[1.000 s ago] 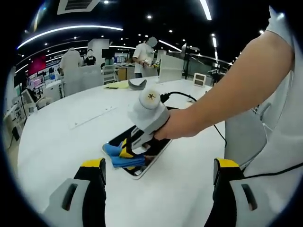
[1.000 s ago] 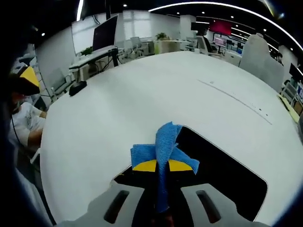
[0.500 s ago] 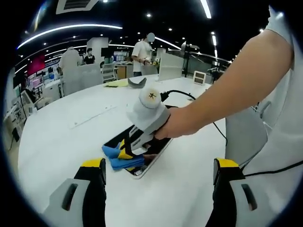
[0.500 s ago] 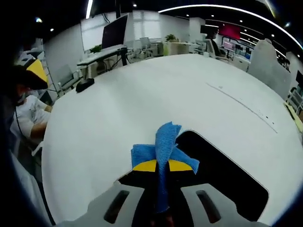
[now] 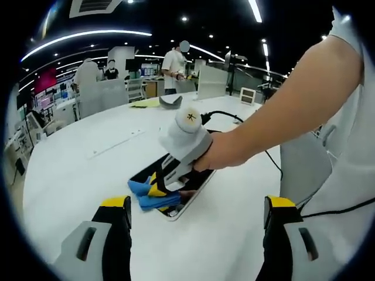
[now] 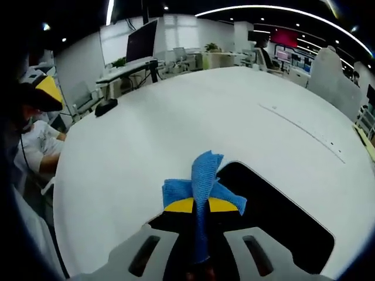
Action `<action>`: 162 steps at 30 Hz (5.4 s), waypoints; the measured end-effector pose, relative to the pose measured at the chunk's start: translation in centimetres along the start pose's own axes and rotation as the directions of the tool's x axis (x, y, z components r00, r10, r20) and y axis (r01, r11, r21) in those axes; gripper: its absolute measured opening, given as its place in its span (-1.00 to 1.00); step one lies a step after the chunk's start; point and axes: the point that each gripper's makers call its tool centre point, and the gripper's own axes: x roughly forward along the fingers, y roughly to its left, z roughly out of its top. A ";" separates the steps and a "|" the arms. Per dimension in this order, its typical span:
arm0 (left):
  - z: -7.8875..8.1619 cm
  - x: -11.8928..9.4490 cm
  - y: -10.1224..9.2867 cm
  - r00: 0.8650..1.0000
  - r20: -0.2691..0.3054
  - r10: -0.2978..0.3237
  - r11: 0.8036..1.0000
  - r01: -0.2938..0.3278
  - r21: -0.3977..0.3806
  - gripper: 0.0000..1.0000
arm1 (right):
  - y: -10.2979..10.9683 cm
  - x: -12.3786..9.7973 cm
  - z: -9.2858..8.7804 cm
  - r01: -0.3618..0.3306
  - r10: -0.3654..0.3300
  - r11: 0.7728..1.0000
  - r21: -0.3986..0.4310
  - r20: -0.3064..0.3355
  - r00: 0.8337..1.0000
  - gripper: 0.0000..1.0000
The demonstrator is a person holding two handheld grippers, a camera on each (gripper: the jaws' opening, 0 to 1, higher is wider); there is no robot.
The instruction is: Wipe the mirror surface with the cleaning cloth until all visible marks leave the cleaned area.
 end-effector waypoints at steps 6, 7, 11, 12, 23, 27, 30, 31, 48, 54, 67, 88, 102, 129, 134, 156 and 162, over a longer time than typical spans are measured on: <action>-0.1 0.2 0.1 1.000 0.000 0.003 1.000 -0.003 -0.006 0.89 | 0.0 0.0 0.0 0.003 -0.003 1.000 -0.013 -0.004 1.000 -0.96; -0.1 0.3 0.0 1.000 -0.002 0.000 1.000 0.000 -0.006 0.89 | 0.0 0.0 0.0 0.004 -0.004 1.000 -0.015 -0.003 1.000 -0.96; -0.3 0.6 -0.1 1.000 -0.011 -0.007 1.000 0.007 -0.003 0.89 | 0.3 0.0 0.0 -0.006 0.006 1.000 -0.028 -0.005 1.000 -0.96; -0.3 0.6 -0.1 1.000 -0.010 -0.005 1.000 0.005 -0.003 0.89 | 0.4 0.1 0.0 -0.009 0.009 0.999 -0.030 -0.005 1.000 -0.96; -0.4 1.1 0.2 1.000 -0.011 -0.001 1.000 0.001 -0.001 0.88 | 1.6 -0.2 -0.4 -0.076 0.077 0.995 -0.062 0.019 0.997 -0.96; -0.5 1.3 0.1 1.000 -0.018 -0.006 1.000 0.006 0.002 0.88 | 2.0 -0.3 -0.5 -0.082 0.084 0.993 -0.082 0.024 0.996 -0.96; -0.5 1.5 0.0 1.000 -0.020 -0.011 1.000 0.012 0.004 0.88 | 2.5 -0.6 -0.7 -0.080 0.083 0.993 -0.090 0.033 0.996 -0.96; -0.5 1.5 0.0 1.000 -0.023 -0.012 1.000 0.012 0.007 0.88 | 2.6 -0.6 -0.7 -0.077 0.080 0.993 -0.089 0.036 0.996 -0.96; -0.2 2.7 -0.6 0.999 -0.046 -0.028 0.999 0.029 0.026 0.88 | 3.2 -1.5 -1.6 -0.061 0.069 0.993 -0.103 0.076 0.995 -0.96; 0.0 2.8 -0.6 0.999 -0.046 -0.023 0.999 0.024 0.027 0.88 | 2.9 -2.0 -2.0 -0.063 0.072 0.993 -0.103 0.083 0.994 -0.96; 0.3 3.0 -1.0 0.999 -0.049 -0.007 0.999 0.008 0.034 0.88 | 1.6 -3.4 -3.3 -0.047 0.055 0.995 -0.089 0.084 0.995 -0.96; 0.3 2.6 -1.6 0.998 -0.067 0.004 0.999 -0.001 0.050 0.89 | -1.0 -5.5 -5.4 0.015 -0.011 0.999 -0.043 0.093 0.996 -0.96; 0.2 2.6 -2.1 0.997 -0.082 -0.002 0.998 0.007 0.061 0.89 | -2.6 -7.0 -6.7 0.060 -0.058 0.998 -0.018 0.093 0.994 -0.96; 0.4 3.2 -2.5 0.996 -0.090 -0.023 0.997 0.029 0.076 0.89 | -6.5 -10.0 -9.5 0.150 -0.155 0.986 0.068 0.086 0.984 -0.96; 0.5 3.2 -2.4 0.996 -0.088 -0.027 0.997 0.034 0.075 0.89 | -7.4 -10.6 -10.1 0.173 -0.180 0.981 0.091 0.083 0.980 -0.96; 0.6 3.9 -2.8 0.994 -0.095 -0.047 0.995 0.055 0.086 0.89 | -8.7 -11.8 -11.1 0.223 -0.237 0.964 0.149 0.087 0.968 -0.96; 0.7 4.0 -2.8 0.994 -0.094 -0.048 0.995 0.056 0.084 0.89 | -8.8 -11.9 -11.3 0.227 -0.241 0.962 0.151 0.085 0.967 -0.96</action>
